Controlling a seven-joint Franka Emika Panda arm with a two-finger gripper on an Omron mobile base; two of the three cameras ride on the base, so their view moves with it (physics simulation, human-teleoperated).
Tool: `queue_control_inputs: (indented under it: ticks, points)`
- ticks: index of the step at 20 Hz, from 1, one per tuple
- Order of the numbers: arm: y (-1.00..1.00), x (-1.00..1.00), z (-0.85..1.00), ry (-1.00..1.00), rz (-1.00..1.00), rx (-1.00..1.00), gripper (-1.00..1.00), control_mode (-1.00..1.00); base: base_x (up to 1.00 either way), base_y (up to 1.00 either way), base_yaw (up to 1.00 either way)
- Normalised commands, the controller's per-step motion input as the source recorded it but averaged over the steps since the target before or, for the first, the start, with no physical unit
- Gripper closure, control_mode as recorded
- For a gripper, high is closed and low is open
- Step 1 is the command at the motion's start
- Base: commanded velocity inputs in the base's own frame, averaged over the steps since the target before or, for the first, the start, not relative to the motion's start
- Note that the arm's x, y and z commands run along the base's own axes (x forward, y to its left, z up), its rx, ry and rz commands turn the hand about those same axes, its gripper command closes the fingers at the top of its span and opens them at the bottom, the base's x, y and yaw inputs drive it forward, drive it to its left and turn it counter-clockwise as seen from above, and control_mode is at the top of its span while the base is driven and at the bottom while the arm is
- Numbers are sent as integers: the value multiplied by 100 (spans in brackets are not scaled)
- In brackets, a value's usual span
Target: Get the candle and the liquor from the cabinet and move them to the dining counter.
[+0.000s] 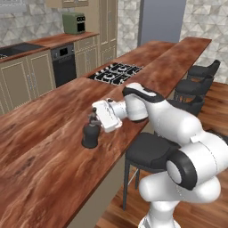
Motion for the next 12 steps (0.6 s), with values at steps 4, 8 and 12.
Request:
queue_control_inputs:
  ticks: [4, 8, 12]
  points:
    - [19, 15, -32, 0, 0, -5, 100, -100, 0, 0, 0]
    - [14, 14, -35, 0, 0, -3, 100, -100, 0, 0, 0]
    - [5, 6, -40, 0, 0, -1, 100, -100, 0, 0, 0]
